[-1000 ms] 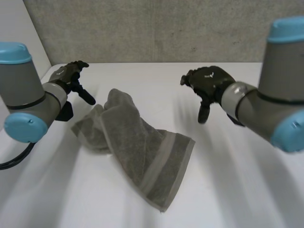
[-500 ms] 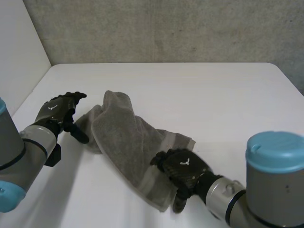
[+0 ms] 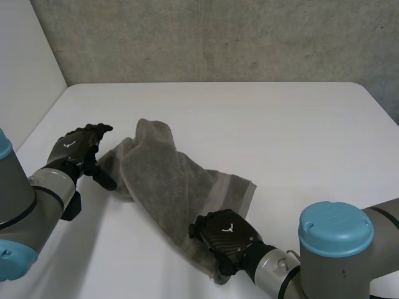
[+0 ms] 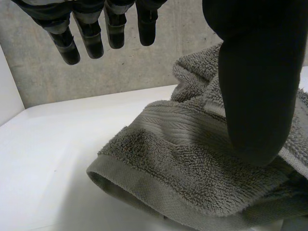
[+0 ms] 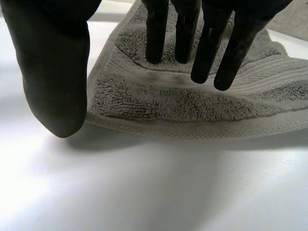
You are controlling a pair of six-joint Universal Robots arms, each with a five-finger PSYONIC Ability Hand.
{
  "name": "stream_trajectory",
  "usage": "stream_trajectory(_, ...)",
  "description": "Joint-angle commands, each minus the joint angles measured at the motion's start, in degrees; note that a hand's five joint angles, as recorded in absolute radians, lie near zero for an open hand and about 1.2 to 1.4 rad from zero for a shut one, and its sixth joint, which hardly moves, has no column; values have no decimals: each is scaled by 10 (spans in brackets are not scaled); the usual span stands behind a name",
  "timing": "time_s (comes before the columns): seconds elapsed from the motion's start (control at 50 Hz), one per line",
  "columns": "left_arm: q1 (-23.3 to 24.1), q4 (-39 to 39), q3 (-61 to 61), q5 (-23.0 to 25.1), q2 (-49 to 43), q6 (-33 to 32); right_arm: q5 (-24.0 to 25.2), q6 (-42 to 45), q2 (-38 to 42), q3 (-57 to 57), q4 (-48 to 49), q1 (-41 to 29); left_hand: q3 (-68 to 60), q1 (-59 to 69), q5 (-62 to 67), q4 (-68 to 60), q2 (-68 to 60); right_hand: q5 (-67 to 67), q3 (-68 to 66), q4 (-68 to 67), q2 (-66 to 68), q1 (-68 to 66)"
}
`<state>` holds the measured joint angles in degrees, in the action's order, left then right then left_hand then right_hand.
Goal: Fold the laundry
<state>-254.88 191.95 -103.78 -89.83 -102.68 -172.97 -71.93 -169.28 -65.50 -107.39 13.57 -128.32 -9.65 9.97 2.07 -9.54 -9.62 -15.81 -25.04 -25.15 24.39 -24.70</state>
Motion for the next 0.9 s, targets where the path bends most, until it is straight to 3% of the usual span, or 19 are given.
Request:
stream_trajectory(0.02, 0, 0, -2, 0, 0, 0, -1, 1, 12, 10, 8, 0, -4, 1, -20, -5, -4, -54, -62, -61, 69, -66)
stream_trajectory(0.36, 0, 12, -14, 1, 1, -1, -5, 10, 22, 14, 44, 1, -4, 1, -20, -5, -4, -193, -200, -199, 207, -204)
stream_trajectory(0.62, 0, 12, -18, 1, 3, -1, -2, 9, 21, 15, 64, 7, -4, 1, -20, -5, -4, -473, -481, -480, 488, -485)
stream_trajectory(0.68, 0, 11, -19, 1, 4, -1, 1, 8, 22, 15, 64, 7, -4, 1, -20, -5, -4, -462, -469, -468, 476, -473)
stream_trajectory(0.72, 1, 12, -19, 0, 4, -1, -3, 8, 20, 20, 56, 8, -4, 1, -20, -5, -4, -336, -344, -343, 351, -348)
stream_trajectory(0.84, 1, 12, -19, 1, 2, -1, -3, 3, 8, 20, 53, 9, -4, 1, -20, -5, -4, -235, -242, -241, 249, -246)
stream_trajectory(0.88, 1, 12, -19, 1, 1, -1, -3, 7, 5, 19, 50, 8, -4, 1, -20, -5, -4, -64, -72, -71, 78, -75)
stream_trajectory(0.9, 1, 12, -19, 1, 0, -1, -3, 7, 5, 19, 50, 8, -4, 1, -20, -5, -4, -63, -71, -70, 77, -74)
